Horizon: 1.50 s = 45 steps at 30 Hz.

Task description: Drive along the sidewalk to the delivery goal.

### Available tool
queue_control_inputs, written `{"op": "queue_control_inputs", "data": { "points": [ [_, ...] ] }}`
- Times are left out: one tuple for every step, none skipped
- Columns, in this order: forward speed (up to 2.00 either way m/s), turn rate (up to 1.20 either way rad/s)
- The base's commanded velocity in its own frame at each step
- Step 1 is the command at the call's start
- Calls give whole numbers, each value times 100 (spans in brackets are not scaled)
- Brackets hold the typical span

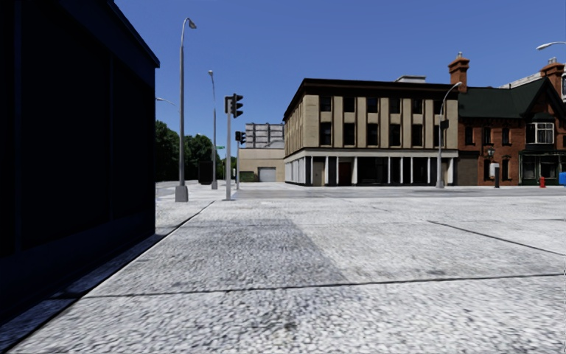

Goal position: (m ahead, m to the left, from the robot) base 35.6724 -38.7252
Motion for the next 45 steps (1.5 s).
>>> {"op": "queue_control_inputs", "data": {
  "points": [
    [200,0],
    [200,0],
    [200,0],
    [200,0],
    [200,0],
    [200,0],
    [200,0],
    [200,0],
    [200,0],
    [200,0],
    [200,0],
    [200,0],
    [200,0],
    [200,0],
    [200,0],
    [200,0],
    [200,0],
    [200,0],
    [200,0],
    [200,0],
    [200,0],
    [200,0],
    [200,0],
    [200,0],
    [200,0],
    [200,0],
    [200,0],
    [200,0],
    [200,1],
    [200,9],
    [200,14],
    [200,16],
    [200,16],
    [200,17],
    [200,18],
    [200,18],
    [200,18],
    [200,18],
    [200,17],
    [200,18],
    [200,18],
    [200,18],
    [200,18],
    [200,18],
    [200,14]
  ]
}}
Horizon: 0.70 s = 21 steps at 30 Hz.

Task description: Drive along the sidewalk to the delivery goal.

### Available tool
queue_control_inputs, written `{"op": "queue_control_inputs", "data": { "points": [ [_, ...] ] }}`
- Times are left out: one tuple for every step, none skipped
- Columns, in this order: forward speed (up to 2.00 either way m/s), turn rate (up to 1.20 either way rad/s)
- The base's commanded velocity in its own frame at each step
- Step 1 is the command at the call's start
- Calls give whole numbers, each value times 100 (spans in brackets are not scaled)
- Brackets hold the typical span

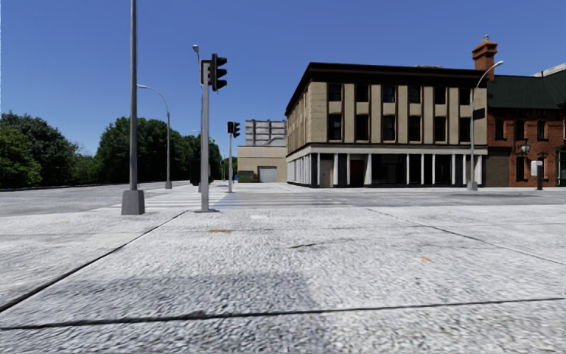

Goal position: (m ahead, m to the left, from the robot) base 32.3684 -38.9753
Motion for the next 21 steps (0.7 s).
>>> {"op": "queue_control_inputs", "data": {
  "points": [
    [200,1],
    [200,0],
    [200,0],
    [200,0],
    [200,0],
    [200,0],
    [200,0],
    [200,0],
    [200,0],
    [200,0],
    [200,0],
    [200,0],
    [200,0],
    [200,0],
    [200,0],
    [200,0],
    [200,0],
    [200,0],
    [200,0],
    [200,0],
    [200,0]
  ]
}}
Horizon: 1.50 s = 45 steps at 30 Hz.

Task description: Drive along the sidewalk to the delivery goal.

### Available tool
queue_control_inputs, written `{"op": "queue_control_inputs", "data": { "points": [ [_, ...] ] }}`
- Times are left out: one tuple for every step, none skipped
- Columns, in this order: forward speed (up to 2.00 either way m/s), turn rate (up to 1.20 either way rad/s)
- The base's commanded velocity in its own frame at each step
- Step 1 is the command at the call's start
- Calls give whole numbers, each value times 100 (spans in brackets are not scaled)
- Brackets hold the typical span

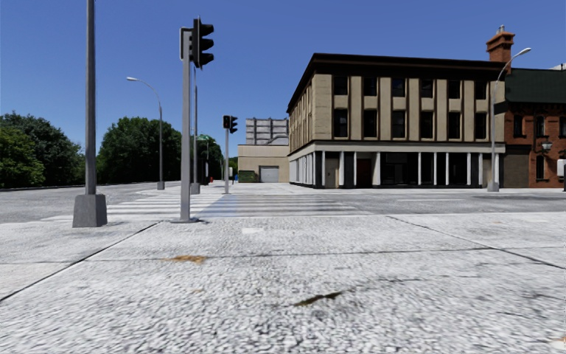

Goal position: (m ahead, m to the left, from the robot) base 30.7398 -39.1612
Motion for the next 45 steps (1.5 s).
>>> {"op": "queue_control_inputs", "data": {
  "points": [
    [200,0],
    [200,0],
    [200,0],
    [200,0],
    [200,0],
    [200,0],
    [200,0],
    [200,0],
    [200,0],
    [200,0],
    [200,-44],
    [200,-54],
    [200,-60],
    [200,-60],
    [200,-62],
    [200,-62],
    [200,-15],
    [200,-4],
    [200,0],
    [200,0],
    [200,0],
    [200,0],
    [200,0],
    [200,0],
    [200,0],
    [200,0],
    [200,0],
    [200,0],
    [200,0],
    [200,0],
    [200,0],
    [200,0],
    [200,0],
    [200,0],
    [200,0],
    [200,0],
    [200,0],
    [200,0],
    [200,0],
    [200,0],
    [200,0],
    [200,0],
    [200,0],
    [200,0],
    [200,0]
  ]
}}
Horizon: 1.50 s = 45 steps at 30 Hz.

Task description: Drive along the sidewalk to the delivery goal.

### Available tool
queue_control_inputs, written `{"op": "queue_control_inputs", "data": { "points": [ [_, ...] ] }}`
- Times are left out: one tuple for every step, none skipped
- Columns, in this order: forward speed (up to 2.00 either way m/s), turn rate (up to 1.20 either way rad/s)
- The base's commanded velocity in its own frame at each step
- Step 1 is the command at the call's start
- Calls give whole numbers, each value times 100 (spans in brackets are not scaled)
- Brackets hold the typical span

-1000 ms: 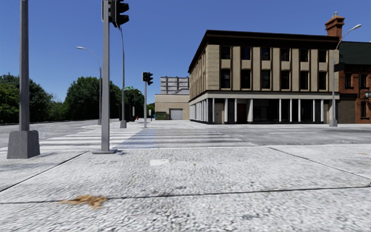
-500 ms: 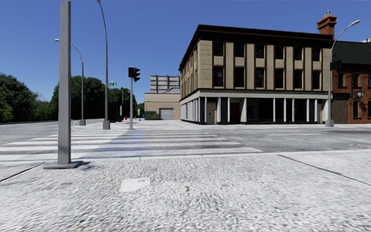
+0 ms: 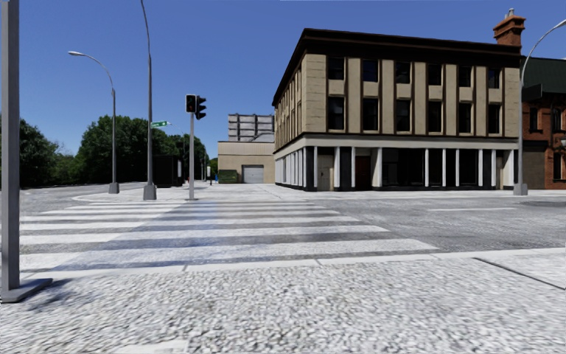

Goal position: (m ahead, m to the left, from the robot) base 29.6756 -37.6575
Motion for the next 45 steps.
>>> {"op": "queue_control_inputs", "data": {
  "points": [
    [200,0],
    [200,0],
    [200,0],
    [200,0],
    [200,0],
    [200,0],
    [200,0],
    [200,0],
    [200,0],
    [200,0],
    [200,0],
    [200,9],
    [200,28],
    [200,49],
    [200,58],
    [200,58],
    [200,60],
    [200,61],
    [200,62],
    [200,62],
    [200,62],
    [200,62],
    [200,62],
    [200,62],
    [200,43],
    [200,25],
    [200,25],
    [200,21],
    [200,19],
    [200,8],
    [200,3],
    [200,1],
    [200,0],
    [200,0],
    [200,0],
    [200,0],
    [200,0],
    [200,0],
    [200,0],
    [200,0],
    [200,0],
    [200,0],
    [200,0],
    [200,0],
    [200,0]
  ]
}}
